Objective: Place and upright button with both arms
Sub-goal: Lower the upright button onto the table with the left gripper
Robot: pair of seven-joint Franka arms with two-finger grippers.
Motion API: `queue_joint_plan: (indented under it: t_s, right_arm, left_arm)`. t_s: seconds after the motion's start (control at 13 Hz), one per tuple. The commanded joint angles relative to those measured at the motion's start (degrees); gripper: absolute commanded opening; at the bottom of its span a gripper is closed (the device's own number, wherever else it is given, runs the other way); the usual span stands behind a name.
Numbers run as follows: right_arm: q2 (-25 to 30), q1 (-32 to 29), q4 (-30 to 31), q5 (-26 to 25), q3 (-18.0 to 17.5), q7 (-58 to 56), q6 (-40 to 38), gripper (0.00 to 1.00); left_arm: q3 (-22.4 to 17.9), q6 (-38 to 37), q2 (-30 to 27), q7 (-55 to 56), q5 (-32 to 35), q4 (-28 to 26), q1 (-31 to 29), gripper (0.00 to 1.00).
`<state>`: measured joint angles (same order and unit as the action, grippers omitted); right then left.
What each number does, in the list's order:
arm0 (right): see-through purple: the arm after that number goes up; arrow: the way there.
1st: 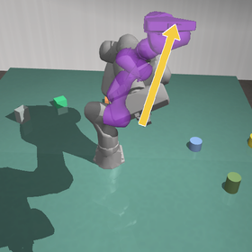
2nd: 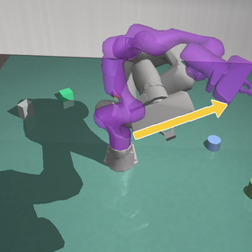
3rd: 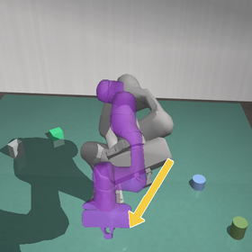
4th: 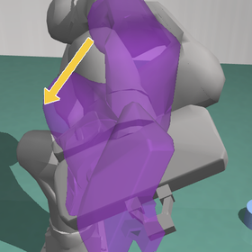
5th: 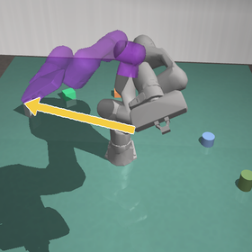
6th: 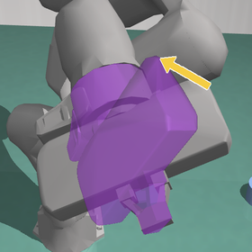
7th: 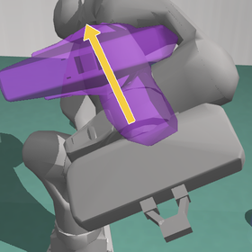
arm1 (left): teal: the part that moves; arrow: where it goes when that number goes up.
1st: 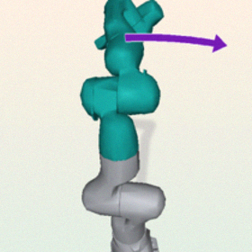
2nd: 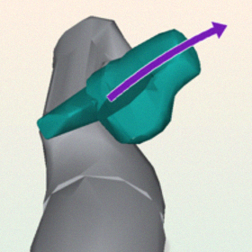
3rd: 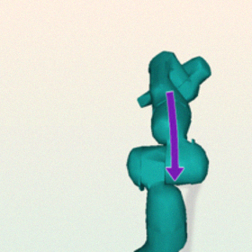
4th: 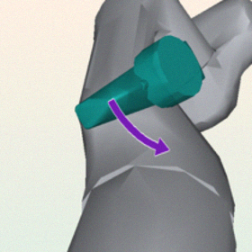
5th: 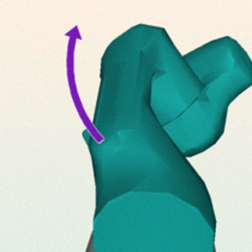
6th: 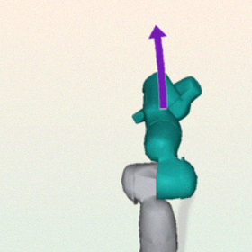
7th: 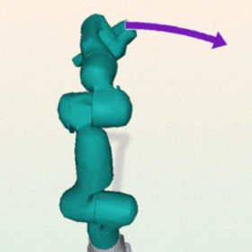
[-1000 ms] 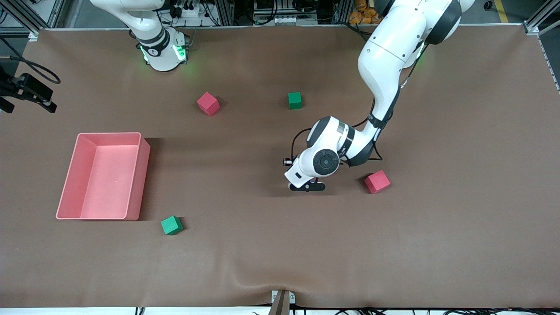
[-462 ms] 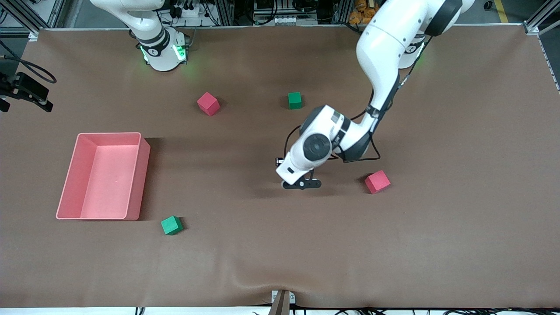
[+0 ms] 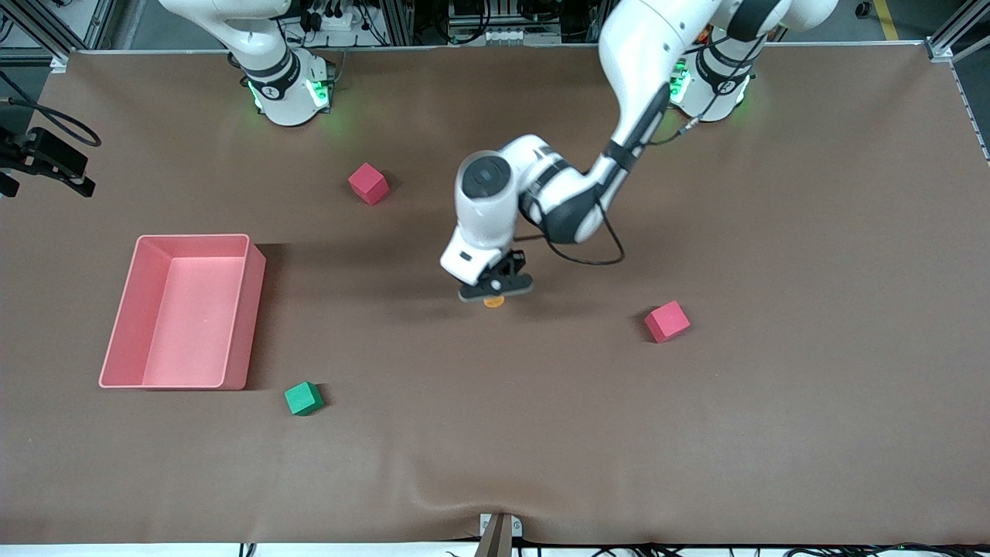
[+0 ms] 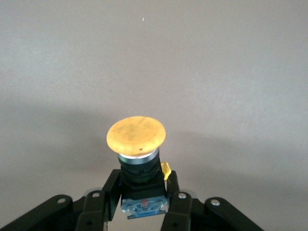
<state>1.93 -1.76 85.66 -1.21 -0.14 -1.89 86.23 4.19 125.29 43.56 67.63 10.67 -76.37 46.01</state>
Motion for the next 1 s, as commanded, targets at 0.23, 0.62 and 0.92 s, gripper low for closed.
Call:
queue_joint_plan:
  t_s: [0.23,0.62,0.92]
  right_arm:
    - [-1.0,-0.4,-2.0,0.2,-0.6,-0.5,-1.3,1.0]
    - [-1.0,-0.8,-2.0,1.4,-0.5,-0.7,-1.3,1.0]
    - [-1.0,-0.9,-1.8,1.4,-0.5,-0.7,-1.4,1.0]
  left_arm:
    - [-1.2,1.9,2.7,21.4,24.5,-0.7,6.4,0.0]
    - [-1.1,9.0,5.4,44.8,42.2,-1.0,7.9,0.0]
    - [-1.1,9.2,11.2,55.0,59.3,-1.0,9.9,0.0]
